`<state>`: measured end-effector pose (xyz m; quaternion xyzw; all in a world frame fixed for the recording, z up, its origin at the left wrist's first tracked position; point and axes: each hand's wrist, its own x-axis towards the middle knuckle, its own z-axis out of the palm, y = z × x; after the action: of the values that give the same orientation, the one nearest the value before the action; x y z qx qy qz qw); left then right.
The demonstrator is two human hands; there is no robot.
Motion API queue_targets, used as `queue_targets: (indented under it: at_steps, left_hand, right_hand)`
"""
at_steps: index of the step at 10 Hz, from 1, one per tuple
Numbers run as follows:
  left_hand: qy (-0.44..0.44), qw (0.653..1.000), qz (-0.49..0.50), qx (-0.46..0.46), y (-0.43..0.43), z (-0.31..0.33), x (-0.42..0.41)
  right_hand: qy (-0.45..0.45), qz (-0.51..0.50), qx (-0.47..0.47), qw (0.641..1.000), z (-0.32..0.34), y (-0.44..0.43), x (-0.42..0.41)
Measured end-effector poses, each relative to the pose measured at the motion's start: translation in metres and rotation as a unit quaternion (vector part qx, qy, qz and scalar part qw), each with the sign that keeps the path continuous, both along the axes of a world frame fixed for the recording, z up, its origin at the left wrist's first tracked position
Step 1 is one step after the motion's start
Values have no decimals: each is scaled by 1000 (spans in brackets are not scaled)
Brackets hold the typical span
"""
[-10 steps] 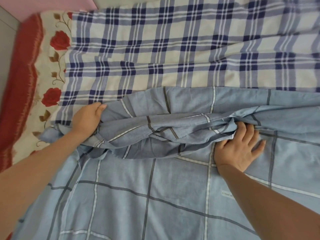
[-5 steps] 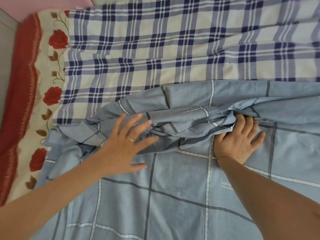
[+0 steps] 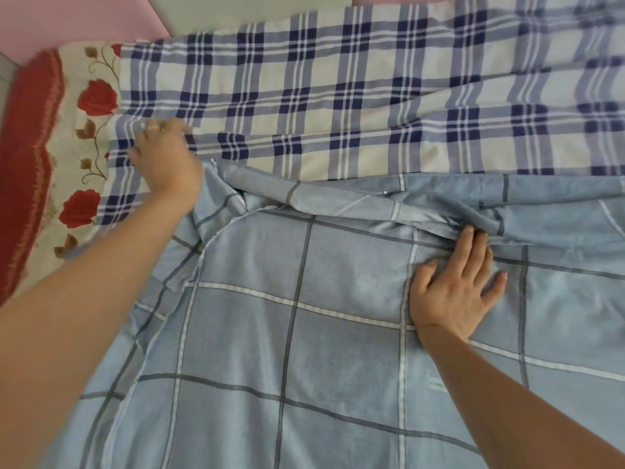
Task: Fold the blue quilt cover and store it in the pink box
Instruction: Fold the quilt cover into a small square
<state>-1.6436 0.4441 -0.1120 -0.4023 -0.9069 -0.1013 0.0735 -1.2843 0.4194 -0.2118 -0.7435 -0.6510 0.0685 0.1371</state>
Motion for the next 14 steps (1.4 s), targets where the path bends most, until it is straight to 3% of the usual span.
queue_targets:
  at_steps: [1, 2, 3, 4, 5, 6, 7, 8, 9, 10, 11, 12, 13, 14]
  left_hand:
    - [-34, 957, -287, 13, -26, -3, 73]
    - [54, 734, -663, -139, -69, -35, 138]
    - [65, 778, -557, -283, -27, -59, 133]
    - [-2, 882, -365, -296, 37, -67, 105]
    - [-109, 935, -213, -262, 83, -62, 96]
    - [-142, 977, -107, -120, 88, -51, 119]
    - [-6, 892, -451, 35, 76, -55, 171]
    - [57, 731, -680, -11, 78, -62, 206]
    - [42, 758, -616, -211, 112, -75, 224]
    - [-44, 867, -441, -228, 152, -85, 219]
    - [-73, 890, -392, -220, 158, -72, 229]
    - [-68, 916, -392, -42, 88, -57, 242]
    - [-126, 933, -336, 13, -64, -59, 257]
    - [-148, 939, -296, -99, -234, -71, 285]
  right_hand:
    - [0, -2, 4, 1000, -2, 1, 1]
    - [8, -9, 0, 1000, -2, -3, -2]
    - [1, 3, 5, 1000, 0, -2, -7]
    - [-13, 4, -13, 1000, -2, -2, -16]
    - [-16, -10, -13, 1000, -7, 0, -9]
    - [-27, -9, -19, 999, -8, 1, -3]
    - [-27, -13, -18, 999, -7, 5, 0]
    - [-30, -12, -23, 999, -5, 6, 0]
    - [-33, -6, -24, 999, -3, 7, -1]
    - [-32, -8, -29, 999, -5, 7, 5]
    - [-33, -12, -33, 999, -6, 8, 6]
    - [-28, -16, -31, 999, -5, 14, 7]
    - [-22, -17, -42, 999, -4, 16, 8]
    - [-4, -15, -42, 999, -2, 13, 2]
